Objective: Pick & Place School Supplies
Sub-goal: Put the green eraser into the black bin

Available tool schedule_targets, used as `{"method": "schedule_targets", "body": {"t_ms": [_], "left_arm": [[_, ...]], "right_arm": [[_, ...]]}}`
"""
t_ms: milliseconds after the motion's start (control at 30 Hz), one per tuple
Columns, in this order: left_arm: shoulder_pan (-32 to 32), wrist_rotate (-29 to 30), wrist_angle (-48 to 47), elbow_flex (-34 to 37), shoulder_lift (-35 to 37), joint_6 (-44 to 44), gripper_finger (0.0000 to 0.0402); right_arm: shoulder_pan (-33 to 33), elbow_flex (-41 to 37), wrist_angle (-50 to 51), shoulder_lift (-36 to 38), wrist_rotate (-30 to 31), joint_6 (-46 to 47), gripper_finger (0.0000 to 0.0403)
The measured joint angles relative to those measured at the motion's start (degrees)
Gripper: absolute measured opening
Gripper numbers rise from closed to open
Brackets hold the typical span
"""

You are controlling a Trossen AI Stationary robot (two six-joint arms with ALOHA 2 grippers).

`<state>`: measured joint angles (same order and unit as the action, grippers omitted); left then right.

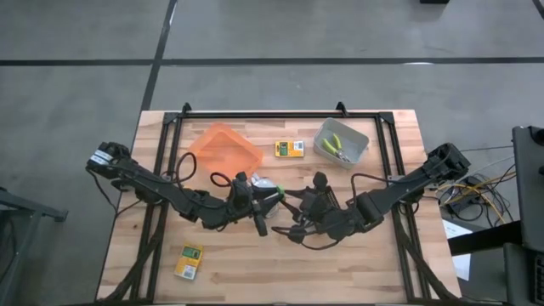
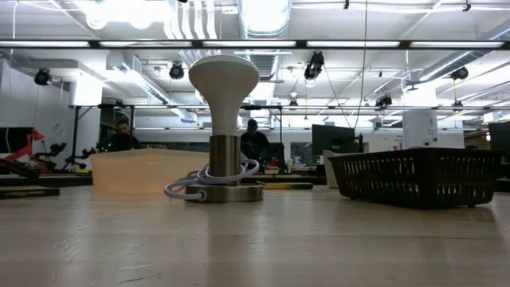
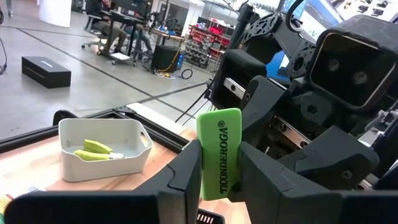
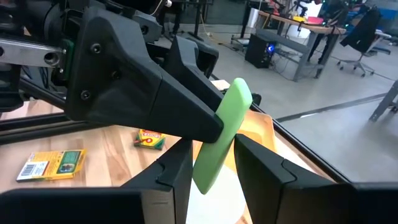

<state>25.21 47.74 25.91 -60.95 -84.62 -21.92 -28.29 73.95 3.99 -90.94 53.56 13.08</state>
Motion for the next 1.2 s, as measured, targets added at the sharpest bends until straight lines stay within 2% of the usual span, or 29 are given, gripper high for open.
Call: {"method": "schedule_targets", "body": {"t_ms": [600,900,1200], "left_arm": [[0.02,-0.27,-0.13,0.06,-0.07,0.25,0.0099],[0.00,-0.36,0.07,0.07,-0.09,0.25,0.0099],[-0.02,-0.94,0.09,0.07,-0.07,0.30,0.0099]], "right_arm": [[0.00,-0.11,2.37,0.00,-3.47,1.51,0.0104],[0.17,-0.13,3.56,0.00,-3.72,3.04,0.0085],[0.17,-0.15,3.58,0.00,-3.48,3.04,0.0049]]}}
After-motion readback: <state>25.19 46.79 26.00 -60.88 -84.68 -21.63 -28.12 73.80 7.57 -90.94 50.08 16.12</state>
